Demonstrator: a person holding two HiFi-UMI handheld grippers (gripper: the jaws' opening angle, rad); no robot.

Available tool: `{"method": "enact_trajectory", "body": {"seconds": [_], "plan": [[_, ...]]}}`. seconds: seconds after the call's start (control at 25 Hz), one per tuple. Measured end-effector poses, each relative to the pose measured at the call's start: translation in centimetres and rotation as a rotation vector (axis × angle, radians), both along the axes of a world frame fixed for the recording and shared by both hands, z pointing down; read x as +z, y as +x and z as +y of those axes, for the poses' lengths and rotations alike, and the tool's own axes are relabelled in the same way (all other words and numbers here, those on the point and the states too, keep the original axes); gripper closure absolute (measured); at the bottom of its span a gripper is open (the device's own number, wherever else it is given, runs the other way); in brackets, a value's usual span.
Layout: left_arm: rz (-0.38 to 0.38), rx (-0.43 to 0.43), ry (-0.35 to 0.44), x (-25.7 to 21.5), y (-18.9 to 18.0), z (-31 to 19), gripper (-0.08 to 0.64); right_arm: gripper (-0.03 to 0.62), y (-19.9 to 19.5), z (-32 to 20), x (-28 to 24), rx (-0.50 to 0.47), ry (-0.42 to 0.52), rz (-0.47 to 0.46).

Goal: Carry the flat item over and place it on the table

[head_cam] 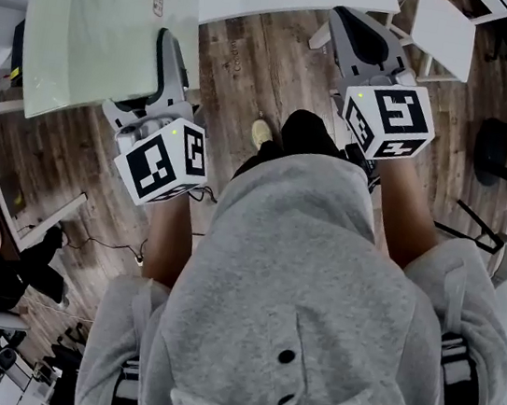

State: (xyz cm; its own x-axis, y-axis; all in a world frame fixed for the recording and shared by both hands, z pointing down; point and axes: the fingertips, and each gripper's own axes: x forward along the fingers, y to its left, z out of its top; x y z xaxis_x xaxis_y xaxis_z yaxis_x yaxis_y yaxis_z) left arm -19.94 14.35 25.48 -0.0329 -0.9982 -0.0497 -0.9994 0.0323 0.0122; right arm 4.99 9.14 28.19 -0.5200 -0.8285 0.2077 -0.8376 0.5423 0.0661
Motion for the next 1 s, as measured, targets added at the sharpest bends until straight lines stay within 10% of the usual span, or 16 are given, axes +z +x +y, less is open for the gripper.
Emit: {"method": "enact_trajectory", "body": {"seconds": [1.0], "plan": [[-0.011,-0.014,0.020,0.1,-0.6,-0.2,0.291,0.563,-0.1,-2.0,-0.7,-0.002,0.048,-0.002]]}}
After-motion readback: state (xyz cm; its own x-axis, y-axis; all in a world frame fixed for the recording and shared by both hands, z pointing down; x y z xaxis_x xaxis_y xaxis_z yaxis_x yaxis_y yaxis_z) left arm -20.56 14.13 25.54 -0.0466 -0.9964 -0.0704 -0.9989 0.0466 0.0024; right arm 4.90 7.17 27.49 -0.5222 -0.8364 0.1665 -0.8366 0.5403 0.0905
